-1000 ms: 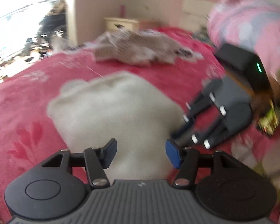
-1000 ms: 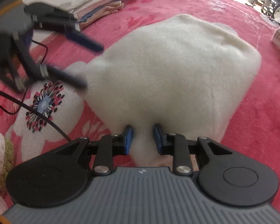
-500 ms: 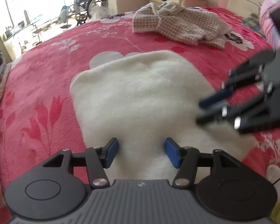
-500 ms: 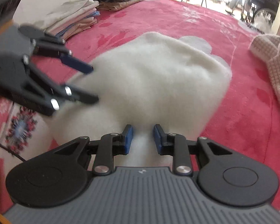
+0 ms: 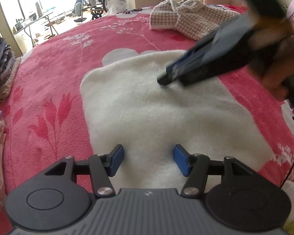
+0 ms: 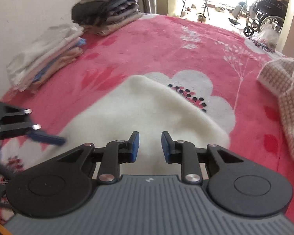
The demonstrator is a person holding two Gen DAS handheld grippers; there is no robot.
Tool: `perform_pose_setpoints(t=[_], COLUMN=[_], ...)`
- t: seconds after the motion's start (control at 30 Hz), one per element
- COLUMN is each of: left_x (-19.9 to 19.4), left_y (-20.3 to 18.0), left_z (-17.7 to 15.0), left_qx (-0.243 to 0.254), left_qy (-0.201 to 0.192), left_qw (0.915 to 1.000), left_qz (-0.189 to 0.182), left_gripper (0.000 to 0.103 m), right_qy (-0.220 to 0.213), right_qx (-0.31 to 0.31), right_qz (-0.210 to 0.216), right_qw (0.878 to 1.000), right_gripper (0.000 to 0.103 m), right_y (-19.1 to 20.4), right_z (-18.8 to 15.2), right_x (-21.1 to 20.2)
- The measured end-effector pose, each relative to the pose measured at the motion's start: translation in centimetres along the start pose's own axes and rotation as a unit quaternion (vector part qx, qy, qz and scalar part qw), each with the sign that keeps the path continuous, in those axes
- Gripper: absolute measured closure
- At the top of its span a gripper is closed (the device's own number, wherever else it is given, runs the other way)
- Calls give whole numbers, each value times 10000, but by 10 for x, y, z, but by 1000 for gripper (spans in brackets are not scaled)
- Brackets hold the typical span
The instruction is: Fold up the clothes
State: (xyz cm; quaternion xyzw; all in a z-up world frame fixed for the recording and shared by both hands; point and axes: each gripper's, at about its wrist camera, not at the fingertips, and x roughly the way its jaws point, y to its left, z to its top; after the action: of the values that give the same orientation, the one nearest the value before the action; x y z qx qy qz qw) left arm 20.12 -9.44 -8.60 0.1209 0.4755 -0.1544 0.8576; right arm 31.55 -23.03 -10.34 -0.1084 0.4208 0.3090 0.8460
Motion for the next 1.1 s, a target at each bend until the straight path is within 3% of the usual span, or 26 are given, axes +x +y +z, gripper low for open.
perform_pose_setpoints(t=[0.07,0.13,1.1], left_x=[1,0,-3], left_y=[-1,-1,-4], left_z=[0,1,0], left_qx=[21,23,-26], left_qy=[-8,9,13], left_qw=[10000,10000,9999], left_qz=[34,38,153], left_gripper=[44,44,45], right_qy=[196,58,-44], right_qx=[-23,108,340], right_qz=[-74,-12,-197], right_qw=[9998,9999,9992], right_gripper=[80,80,79], right_y=[-6,-11,-5], right_z=[-10,-14,-14], right_x=[26,32,30])
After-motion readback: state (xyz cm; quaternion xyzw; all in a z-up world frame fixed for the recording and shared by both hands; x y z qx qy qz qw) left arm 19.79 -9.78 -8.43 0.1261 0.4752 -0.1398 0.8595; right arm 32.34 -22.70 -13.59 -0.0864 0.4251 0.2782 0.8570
